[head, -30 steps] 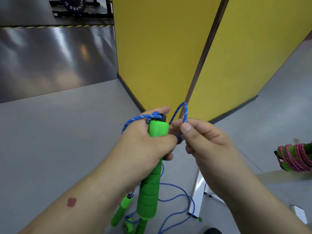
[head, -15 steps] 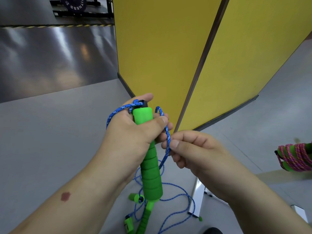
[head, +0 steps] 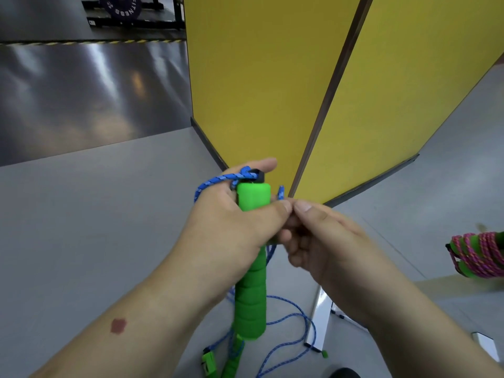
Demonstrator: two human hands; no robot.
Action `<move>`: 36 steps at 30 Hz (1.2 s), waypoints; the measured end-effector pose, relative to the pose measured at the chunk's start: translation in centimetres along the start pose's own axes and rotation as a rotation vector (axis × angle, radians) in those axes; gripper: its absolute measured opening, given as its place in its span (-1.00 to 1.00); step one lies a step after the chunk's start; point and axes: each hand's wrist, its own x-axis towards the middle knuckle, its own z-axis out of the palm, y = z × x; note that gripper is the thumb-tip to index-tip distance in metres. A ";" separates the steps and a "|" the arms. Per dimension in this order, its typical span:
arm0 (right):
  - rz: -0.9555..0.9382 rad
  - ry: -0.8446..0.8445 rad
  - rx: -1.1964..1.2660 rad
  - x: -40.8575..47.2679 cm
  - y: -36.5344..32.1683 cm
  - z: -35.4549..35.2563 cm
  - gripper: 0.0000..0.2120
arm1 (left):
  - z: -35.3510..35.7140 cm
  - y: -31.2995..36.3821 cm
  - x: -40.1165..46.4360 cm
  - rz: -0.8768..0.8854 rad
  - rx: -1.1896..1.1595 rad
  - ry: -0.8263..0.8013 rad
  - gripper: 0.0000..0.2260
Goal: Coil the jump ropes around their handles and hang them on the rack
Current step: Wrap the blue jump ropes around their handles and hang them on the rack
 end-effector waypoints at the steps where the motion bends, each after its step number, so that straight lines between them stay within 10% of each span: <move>1: 0.041 -0.049 -0.002 -0.1 -0.1 0.0 -0.71 | -0.1 0.3 0.1 0.002 -0.036 0.014 -0.60; 19: -0.151 0.133 -0.047 -0.1 -0.4 -0.1 -0.83 | 0.1 -0.3 0.0 -0.030 0.054 -0.095 -0.55; 29: 0.006 -0.025 -0.251 -0.6 -0.2 0.1 -0.84 | -1.5 0.6 1.0 -0.037 -0.148 0.109 -0.64; 36: -0.161 0.105 -0.058 -0.4 -0.9 0.2 -0.79 | 0.0 -0.5 -0.2 -0.132 0.062 -0.150 -0.57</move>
